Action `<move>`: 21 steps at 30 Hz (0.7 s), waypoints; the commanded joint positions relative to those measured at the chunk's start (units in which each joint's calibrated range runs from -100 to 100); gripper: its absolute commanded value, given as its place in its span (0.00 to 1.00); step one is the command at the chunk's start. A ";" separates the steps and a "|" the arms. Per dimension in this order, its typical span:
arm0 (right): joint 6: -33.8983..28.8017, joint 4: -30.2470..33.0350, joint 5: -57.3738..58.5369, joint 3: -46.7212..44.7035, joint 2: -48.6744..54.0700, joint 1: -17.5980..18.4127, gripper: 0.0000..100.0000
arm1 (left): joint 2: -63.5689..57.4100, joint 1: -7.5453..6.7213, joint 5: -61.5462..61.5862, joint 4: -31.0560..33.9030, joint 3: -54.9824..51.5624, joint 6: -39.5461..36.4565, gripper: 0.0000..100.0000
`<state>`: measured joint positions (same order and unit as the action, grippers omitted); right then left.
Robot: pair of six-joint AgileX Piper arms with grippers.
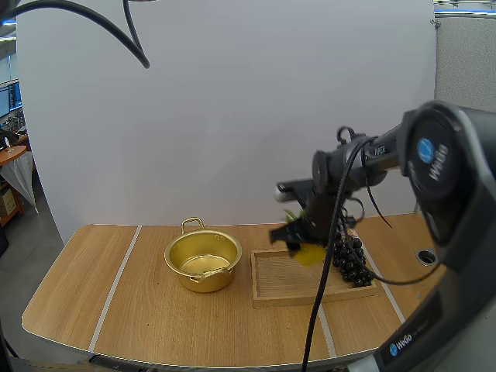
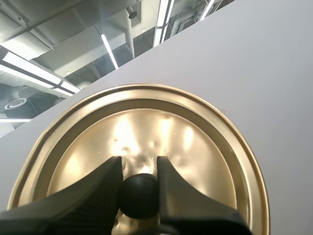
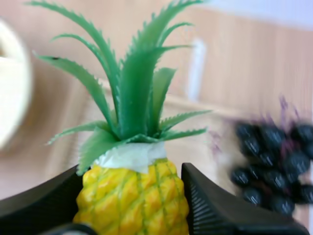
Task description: Open the pot, put the pineapple inside, and close it
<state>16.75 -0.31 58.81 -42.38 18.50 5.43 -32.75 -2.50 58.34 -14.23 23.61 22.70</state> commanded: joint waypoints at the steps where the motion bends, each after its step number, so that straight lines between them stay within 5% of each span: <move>1: 0.43 -1.00 4.01 5.09 3.85 4.88 0.00 | 0.02 -0.11 -2.08 -0.05 0.42 -0.65 0.00; 11: 0.43 -4.43 6.02 14.88 0.03 13.57 0.00 | 0.02 -0.11 -2.08 -0.05 0.42 -0.65 0.00; 21: 0.01 -5.42 3.84 20.51 -11.20 16.37 0.00 | 0.02 -0.11 -2.08 -0.05 0.42 -0.65 0.00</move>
<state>16.75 -5.30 64.37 -24.72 12.29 21.06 -32.75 -2.50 58.34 -14.23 23.61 22.70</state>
